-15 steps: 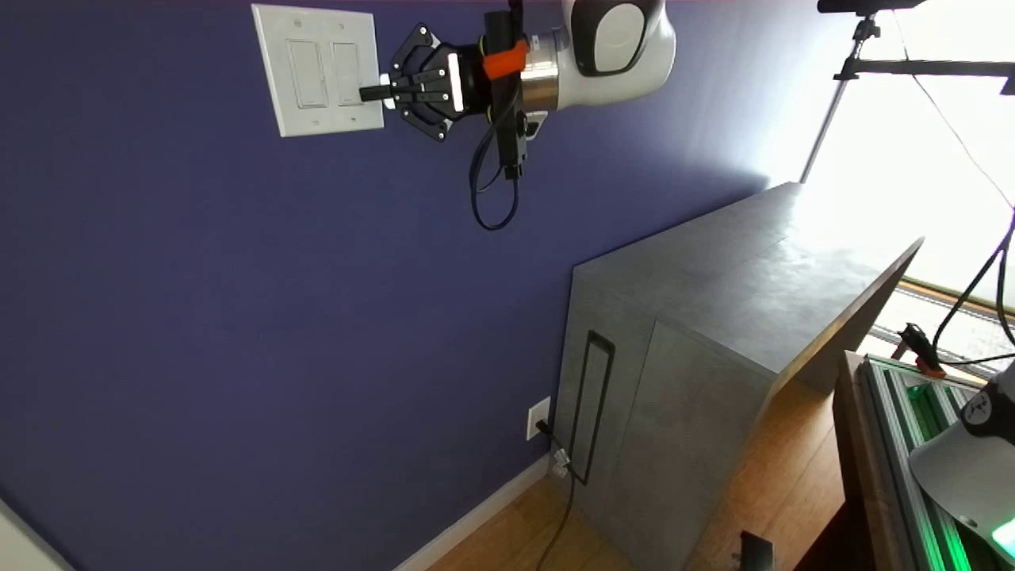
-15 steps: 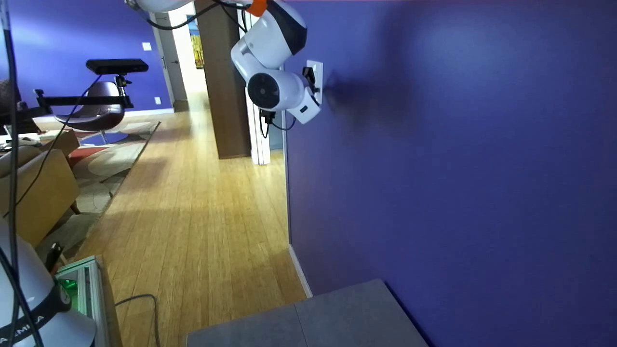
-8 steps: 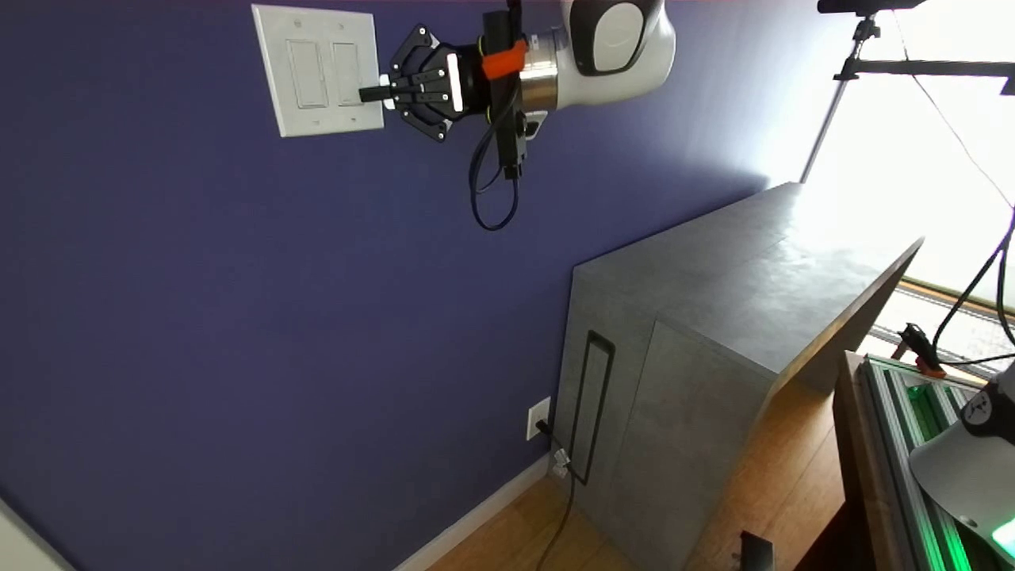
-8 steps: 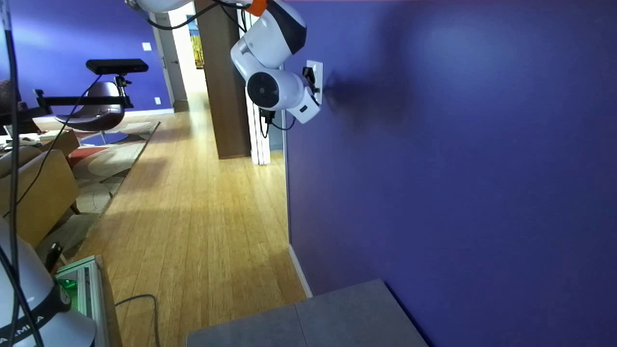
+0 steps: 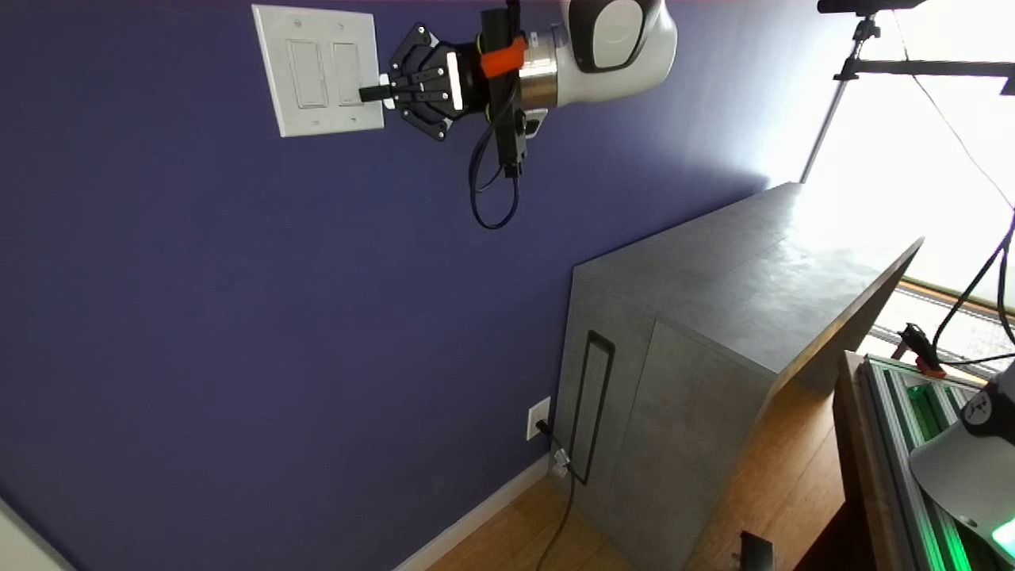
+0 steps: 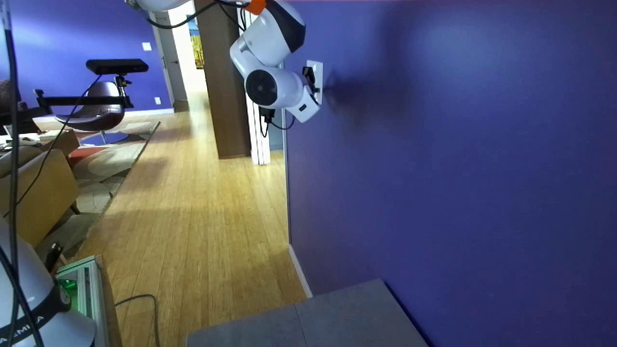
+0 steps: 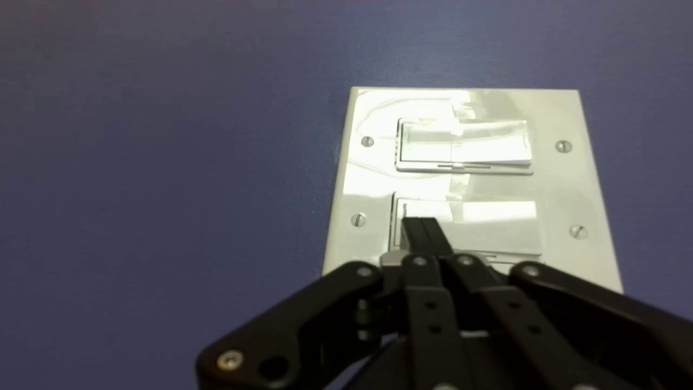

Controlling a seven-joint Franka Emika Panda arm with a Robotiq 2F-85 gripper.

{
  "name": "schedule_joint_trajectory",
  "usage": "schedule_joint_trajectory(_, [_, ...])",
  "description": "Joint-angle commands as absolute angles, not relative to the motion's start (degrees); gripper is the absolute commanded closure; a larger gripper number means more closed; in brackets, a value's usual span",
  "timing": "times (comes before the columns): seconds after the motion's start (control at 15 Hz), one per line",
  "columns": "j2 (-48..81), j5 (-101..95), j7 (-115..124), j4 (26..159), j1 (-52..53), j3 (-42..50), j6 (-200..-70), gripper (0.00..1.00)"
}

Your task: Turn on the light switch on the right

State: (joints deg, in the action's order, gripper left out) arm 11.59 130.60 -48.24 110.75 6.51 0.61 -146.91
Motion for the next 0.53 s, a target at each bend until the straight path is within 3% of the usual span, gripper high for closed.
schedule_joint_trajectory(0.0, [11.78, 134.22, -49.1, 107.06, 6.84, 0.69, -149.35, 1.0])
schedule_joint_trajectory(0.47, [10.9, 137.14, -49.02, 105.77, 7.52, 0.81, -153.69, 1.0])
